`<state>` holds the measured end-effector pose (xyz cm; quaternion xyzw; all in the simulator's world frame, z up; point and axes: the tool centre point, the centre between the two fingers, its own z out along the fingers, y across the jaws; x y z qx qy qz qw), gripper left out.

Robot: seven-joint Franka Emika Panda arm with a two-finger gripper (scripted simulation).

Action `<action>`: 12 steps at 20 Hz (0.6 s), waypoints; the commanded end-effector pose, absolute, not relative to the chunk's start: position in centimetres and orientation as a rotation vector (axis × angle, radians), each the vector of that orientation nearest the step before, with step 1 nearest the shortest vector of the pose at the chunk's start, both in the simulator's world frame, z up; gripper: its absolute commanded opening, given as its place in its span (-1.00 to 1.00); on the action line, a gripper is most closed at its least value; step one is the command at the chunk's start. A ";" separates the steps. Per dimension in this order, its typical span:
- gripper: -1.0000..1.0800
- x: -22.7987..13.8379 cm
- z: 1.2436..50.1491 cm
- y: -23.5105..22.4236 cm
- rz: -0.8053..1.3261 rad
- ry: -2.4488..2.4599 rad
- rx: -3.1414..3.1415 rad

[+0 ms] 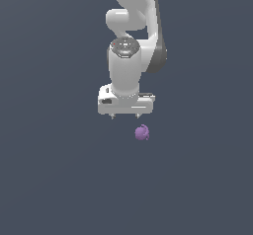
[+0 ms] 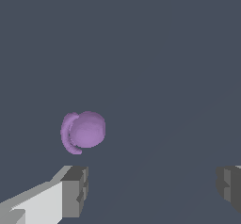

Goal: Pick up the object and move it to a goal position.

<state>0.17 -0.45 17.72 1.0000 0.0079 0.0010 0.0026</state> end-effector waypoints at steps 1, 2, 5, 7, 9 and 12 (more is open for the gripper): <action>0.92 0.2 17.7 -0.5 0.003 0.025 3.136; 0.92 0.2 17.7 -0.5 0.002 0.026 3.136; 0.92 -0.1 17.4 -0.9 -0.018 0.043 3.127; 0.92 -0.4 17.1 -1.4 -0.040 0.063 3.117; 0.92 -0.6 16.9 -1.7 -0.054 0.075 3.111; 0.92 -0.6 16.9 -1.7 -0.055 0.075 3.111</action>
